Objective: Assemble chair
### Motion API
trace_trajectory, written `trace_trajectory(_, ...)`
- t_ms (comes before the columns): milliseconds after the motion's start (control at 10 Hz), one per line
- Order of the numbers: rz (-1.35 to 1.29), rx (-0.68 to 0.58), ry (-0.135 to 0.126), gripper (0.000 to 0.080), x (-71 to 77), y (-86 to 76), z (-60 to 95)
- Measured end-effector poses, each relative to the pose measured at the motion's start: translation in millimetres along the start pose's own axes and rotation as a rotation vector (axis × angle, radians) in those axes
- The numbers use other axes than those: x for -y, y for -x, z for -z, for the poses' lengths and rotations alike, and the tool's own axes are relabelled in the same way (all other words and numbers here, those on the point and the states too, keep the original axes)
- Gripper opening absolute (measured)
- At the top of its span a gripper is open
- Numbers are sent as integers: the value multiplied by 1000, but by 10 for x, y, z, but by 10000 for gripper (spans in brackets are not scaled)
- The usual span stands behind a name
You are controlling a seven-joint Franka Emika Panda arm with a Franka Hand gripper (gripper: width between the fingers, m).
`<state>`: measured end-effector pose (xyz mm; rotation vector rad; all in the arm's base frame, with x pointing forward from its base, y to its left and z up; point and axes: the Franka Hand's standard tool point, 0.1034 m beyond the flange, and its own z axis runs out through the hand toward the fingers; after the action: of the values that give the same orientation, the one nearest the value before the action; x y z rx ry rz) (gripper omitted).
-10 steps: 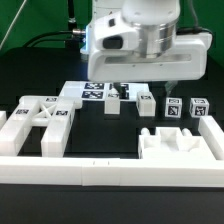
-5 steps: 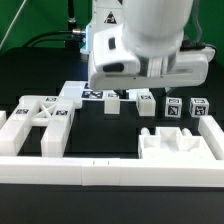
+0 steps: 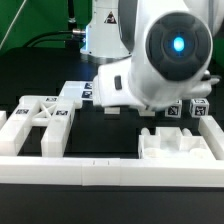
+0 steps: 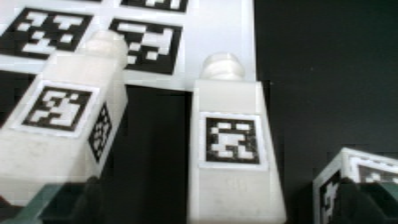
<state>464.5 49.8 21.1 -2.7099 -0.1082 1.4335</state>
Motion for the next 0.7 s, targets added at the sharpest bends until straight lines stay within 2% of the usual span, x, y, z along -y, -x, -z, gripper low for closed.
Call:
trace_trajectory(200,7,6,11,648,-27,5,-27)
trace_trajectory(500,33,0,8,648,-42,-11,-27)
trace_trajectory(700,-30,15,8,648,-52,-16,-119)
